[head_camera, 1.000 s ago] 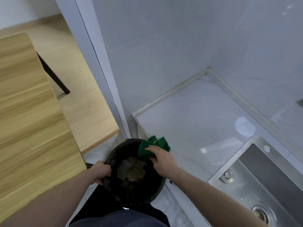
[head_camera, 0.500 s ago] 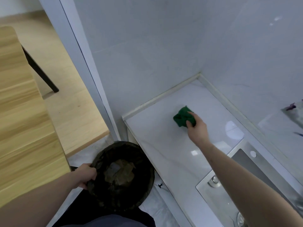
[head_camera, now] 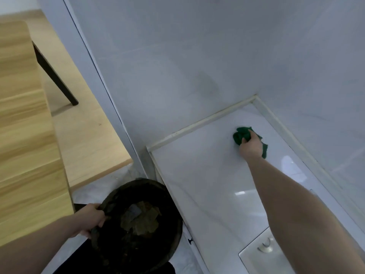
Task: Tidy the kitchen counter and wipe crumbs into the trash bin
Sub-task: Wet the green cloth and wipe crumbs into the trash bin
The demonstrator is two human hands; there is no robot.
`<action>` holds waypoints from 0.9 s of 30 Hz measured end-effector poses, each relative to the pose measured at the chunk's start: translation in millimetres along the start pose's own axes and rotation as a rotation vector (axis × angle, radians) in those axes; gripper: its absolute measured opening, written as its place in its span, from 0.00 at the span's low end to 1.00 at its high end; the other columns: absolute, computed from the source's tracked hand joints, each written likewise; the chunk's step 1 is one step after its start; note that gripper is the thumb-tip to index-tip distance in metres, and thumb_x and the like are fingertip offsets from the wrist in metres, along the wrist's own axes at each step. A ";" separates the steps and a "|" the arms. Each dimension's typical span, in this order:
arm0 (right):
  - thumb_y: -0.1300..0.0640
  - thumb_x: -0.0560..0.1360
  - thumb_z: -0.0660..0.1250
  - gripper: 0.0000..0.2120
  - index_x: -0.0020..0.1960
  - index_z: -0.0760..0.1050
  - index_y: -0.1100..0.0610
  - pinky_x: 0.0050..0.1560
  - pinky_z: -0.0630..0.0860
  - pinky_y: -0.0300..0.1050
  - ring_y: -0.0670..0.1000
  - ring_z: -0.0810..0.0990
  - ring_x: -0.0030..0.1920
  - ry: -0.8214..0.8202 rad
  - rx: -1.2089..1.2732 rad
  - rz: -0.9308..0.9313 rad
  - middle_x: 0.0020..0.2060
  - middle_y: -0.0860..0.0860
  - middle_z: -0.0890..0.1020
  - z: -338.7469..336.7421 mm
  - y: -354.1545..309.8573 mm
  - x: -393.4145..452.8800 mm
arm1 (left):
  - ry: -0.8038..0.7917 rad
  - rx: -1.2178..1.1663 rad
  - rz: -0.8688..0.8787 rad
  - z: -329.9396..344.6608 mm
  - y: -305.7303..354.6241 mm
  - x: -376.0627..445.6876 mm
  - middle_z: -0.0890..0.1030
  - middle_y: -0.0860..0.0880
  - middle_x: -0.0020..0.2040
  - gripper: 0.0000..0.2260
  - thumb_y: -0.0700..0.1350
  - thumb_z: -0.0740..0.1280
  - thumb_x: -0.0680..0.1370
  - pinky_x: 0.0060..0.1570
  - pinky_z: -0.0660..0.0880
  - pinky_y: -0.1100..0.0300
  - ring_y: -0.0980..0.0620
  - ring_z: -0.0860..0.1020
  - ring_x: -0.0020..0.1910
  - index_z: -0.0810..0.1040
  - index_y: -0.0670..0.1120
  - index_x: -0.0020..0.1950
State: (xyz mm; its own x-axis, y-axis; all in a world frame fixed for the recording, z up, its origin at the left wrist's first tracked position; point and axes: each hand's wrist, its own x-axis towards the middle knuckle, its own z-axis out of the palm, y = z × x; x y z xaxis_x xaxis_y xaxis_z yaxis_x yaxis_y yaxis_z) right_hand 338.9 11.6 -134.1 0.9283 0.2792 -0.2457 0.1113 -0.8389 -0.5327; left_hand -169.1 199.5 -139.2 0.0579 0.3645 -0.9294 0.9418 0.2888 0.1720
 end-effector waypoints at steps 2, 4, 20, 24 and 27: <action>0.59 0.83 0.60 0.25 0.80 0.63 0.53 0.73 0.65 0.62 0.64 0.64 0.75 -0.079 -0.074 -0.017 0.77 0.56 0.68 13.5 -2.1 5.1 | 0.001 0.002 0.000 -0.4 0.7 2.7 0.81 0.34 0.55 0.20 0.28 0.58 0.72 0.43 0.84 0.39 0.34 0.83 0.49 0.78 0.38 0.61; 0.58 0.83 0.59 0.25 0.80 0.63 0.52 0.76 0.57 0.67 0.63 0.54 0.80 -0.095 -0.119 -0.055 0.80 0.52 0.61 21.9 -1.3 5.6 | 0.006 0.004 0.007 -0.6 1.1 4.3 0.82 0.34 0.54 0.20 0.28 0.58 0.72 0.44 0.84 0.39 0.35 0.83 0.49 0.78 0.39 0.60; 0.62 0.79 0.65 0.23 0.71 0.75 0.44 0.79 0.54 0.44 0.51 0.64 0.77 -0.532 -0.071 -0.628 0.73 0.42 0.73 105.7 -20.0 -262.7 | 0.019 -0.039 0.058 6.0 -11.5 -21.9 0.81 0.38 0.47 0.16 0.31 0.58 0.71 0.39 0.85 0.43 0.34 0.83 0.49 0.79 0.40 0.54; 0.57 0.81 0.63 0.18 0.69 0.75 0.43 0.69 0.67 0.34 0.45 0.75 0.68 -0.676 0.082 -0.555 0.67 0.41 0.77 110.3 -19.0 -321.3 | 0.014 -0.076 0.077 7.9 -15.5 -29.6 0.81 0.37 0.52 0.16 0.31 0.58 0.70 0.38 0.85 0.45 0.36 0.83 0.49 0.79 0.40 0.54; 0.57 0.81 0.64 0.19 0.68 0.75 0.41 0.68 0.70 0.35 0.41 0.76 0.65 -0.637 0.148 -0.522 0.66 0.39 0.78 96.3 -12.3 -332.2 | 0.010 -0.100 0.077 10.3 -18.0 -33.7 0.81 0.38 0.53 0.17 0.30 0.58 0.72 0.39 0.85 0.47 0.37 0.82 0.50 0.78 0.42 0.55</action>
State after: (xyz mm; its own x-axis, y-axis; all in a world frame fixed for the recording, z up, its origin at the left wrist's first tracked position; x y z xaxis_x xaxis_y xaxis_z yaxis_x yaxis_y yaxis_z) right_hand -4.9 -25.8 -123.9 0.3874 0.8627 -0.3250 0.3825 -0.4712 -0.7948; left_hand -184.7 172.9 -114.4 0.1253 0.3978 -0.9089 0.8967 0.3465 0.2753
